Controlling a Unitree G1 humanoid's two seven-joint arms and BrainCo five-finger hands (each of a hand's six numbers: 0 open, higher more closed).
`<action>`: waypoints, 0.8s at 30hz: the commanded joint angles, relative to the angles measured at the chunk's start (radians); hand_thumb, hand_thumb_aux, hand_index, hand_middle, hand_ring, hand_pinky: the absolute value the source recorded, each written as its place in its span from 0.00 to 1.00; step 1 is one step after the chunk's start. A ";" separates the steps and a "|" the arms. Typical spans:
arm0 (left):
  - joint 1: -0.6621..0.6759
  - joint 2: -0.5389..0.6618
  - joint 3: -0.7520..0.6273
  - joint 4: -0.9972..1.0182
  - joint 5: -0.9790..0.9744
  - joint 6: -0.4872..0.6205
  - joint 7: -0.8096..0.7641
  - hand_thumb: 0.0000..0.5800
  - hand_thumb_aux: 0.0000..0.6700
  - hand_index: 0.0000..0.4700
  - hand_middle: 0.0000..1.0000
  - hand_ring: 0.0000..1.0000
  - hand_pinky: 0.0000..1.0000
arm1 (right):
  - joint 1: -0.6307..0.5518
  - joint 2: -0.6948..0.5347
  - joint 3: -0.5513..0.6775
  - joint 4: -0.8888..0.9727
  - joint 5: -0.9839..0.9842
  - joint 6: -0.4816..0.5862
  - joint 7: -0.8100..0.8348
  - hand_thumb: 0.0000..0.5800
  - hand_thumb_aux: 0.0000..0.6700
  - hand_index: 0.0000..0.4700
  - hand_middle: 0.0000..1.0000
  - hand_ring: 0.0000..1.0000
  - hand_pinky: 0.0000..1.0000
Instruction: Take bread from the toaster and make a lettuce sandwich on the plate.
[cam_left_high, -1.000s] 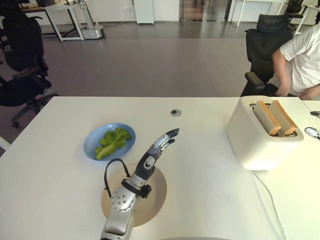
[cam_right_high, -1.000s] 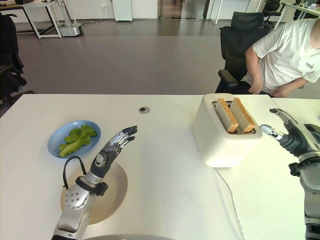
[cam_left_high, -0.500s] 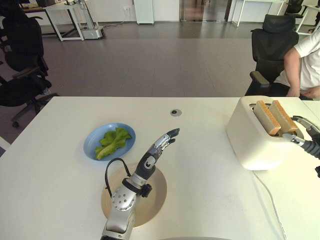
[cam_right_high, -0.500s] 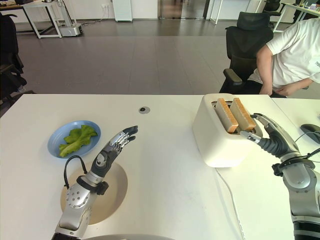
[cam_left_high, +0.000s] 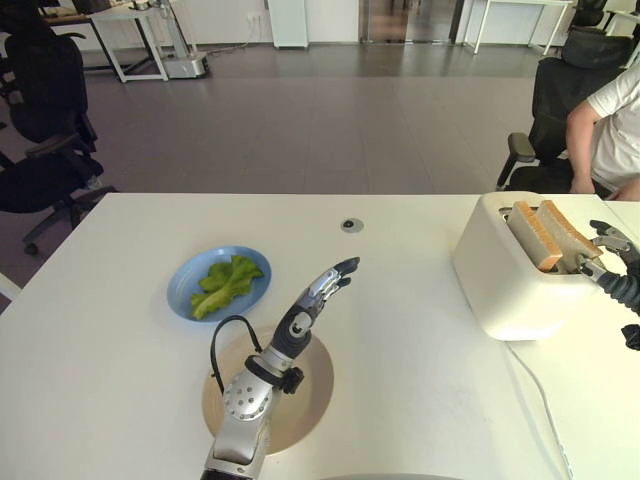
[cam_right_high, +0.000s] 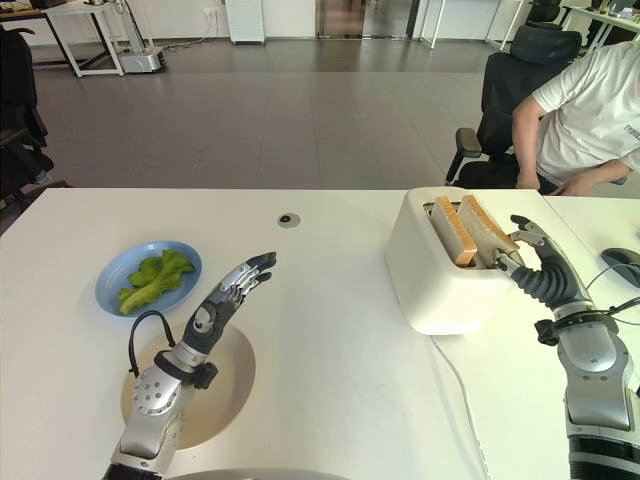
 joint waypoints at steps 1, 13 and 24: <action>-0.001 0.030 0.052 -0.018 -0.016 -0.002 0.005 0.00 0.00 0.00 0.00 0.00 0.00 | -0.128 0.015 -0.193 0.010 0.298 0.177 0.014 1.00 1.00 1.00 0.00 0.00 0.00; -0.025 0.330 0.455 0.060 -0.049 0.100 0.008 0.00 0.00 0.00 0.00 0.00 0.00 | -0.183 0.076 0.067 -0.551 0.751 0.594 0.180 1.00 1.00 1.00 0.00 0.00 0.00; -0.088 0.452 0.519 0.352 0.271 -0.027 0.221 0.00 0.00 0.00 0.00 0.00 0.00 | -0.238 0.387 0.868 -0.472 0.381 0.602 0.178 1.00 1.00 1.00 0.00 0.00 0.00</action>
